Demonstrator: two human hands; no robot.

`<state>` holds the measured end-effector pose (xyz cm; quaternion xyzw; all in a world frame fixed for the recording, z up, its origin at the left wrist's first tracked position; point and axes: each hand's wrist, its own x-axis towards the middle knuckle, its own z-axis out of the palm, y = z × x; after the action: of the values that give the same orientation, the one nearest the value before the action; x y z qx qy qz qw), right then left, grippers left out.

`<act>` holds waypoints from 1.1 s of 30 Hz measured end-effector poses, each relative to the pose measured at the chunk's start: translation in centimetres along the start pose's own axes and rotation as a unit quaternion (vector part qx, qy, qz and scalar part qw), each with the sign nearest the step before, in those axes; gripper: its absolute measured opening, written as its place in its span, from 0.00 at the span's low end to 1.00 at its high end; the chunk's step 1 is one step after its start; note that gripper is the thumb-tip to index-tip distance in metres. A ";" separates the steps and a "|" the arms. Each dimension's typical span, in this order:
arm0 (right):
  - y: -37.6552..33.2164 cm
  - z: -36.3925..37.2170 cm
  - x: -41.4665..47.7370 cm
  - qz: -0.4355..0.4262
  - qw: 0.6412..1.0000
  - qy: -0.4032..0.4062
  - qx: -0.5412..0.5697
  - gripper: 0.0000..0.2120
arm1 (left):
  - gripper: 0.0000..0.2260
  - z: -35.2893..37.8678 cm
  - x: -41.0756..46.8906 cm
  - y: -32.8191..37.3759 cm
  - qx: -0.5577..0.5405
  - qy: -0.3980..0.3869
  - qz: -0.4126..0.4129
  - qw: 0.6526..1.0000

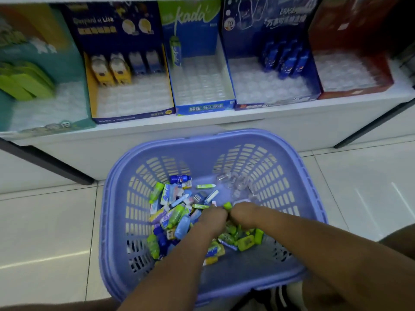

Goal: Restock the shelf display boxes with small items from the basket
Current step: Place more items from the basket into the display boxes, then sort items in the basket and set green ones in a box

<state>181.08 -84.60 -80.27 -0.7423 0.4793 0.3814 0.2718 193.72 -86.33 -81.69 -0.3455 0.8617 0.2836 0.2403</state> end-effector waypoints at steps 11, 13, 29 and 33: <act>1.3 -0.9 0.2 0.056 0.991 -0.072 0.100 0.20 | 0.04 -3.5 1.2 -3.3 -0.193 -0.054 -0.099 0.975; 3.2 -2.2 -1.3 0.055 0.974 -0.107 0.192 0.11 | 0.10 -5.1 0.9 -4.2 -0.323 -0.037 -0.136 0.936; 7.2 -12.9 -12.6 -0.296 0.513 0.097 0.800 0.15 | 0.12 -18.1 -7.7 -1.6 -0.683 0.217 0.155 0.680; 6.3 -14.1 -13.1 -0.321 0.492 0.100 0.803 0.14 | 0.04 -19.3 -8.1 -0.2 -0.653 0.245 0.186 0.692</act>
<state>176.32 -91.32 -61.73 -0.3388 0.3304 -0.3587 0.8046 194.88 -95.40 -62.87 -0.3048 0.5346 0.7190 -0.3230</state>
